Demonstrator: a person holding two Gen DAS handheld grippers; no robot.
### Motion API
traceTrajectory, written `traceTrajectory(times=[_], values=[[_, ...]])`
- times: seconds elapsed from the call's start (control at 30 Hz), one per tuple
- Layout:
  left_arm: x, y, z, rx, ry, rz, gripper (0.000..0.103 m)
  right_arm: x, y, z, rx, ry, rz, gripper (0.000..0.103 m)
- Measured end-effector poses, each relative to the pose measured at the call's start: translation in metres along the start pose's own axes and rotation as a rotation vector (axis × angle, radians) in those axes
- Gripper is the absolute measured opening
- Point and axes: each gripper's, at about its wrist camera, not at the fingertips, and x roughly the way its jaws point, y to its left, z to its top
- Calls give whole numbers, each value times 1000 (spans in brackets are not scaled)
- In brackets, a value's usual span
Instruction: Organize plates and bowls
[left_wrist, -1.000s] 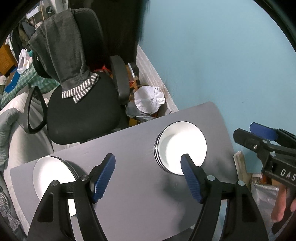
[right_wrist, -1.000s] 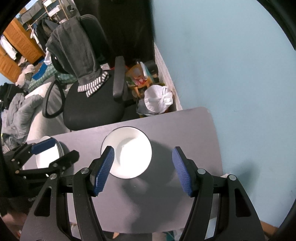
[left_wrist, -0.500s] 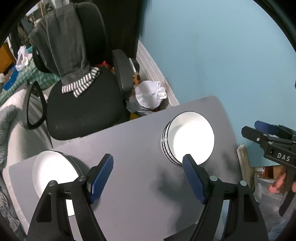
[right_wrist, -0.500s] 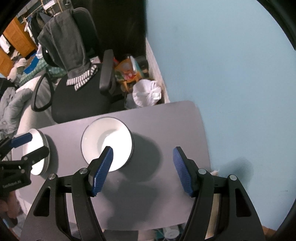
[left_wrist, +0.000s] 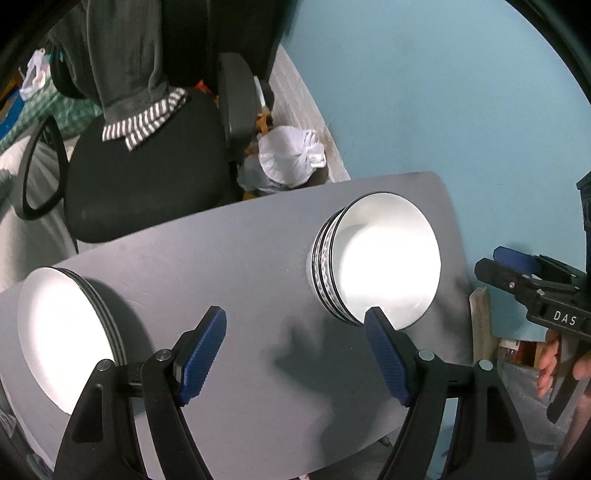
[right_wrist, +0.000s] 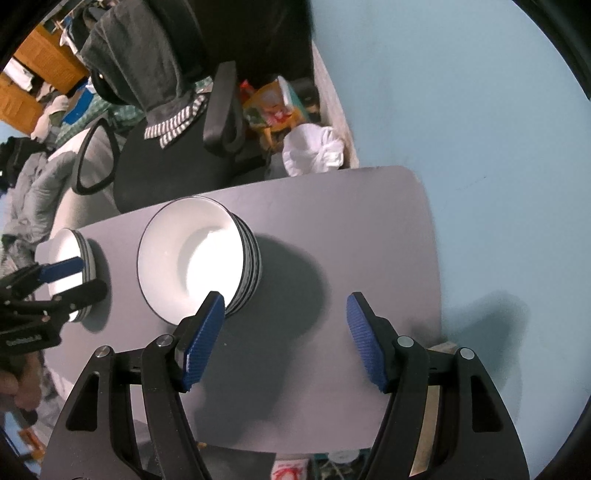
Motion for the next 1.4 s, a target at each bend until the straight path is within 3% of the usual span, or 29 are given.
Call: traceTrajectory(times=[0.77,1.07,1.4], values=[[61,3,25,-91,136,7,79,84,-8,29,-47,192,168,68],[69,-2,25,-81,131,8,79,97,-5,32,-89,227,160,68],[81,-9,31,-54,151,20,78,105,0,40,-105,266,214,68]])
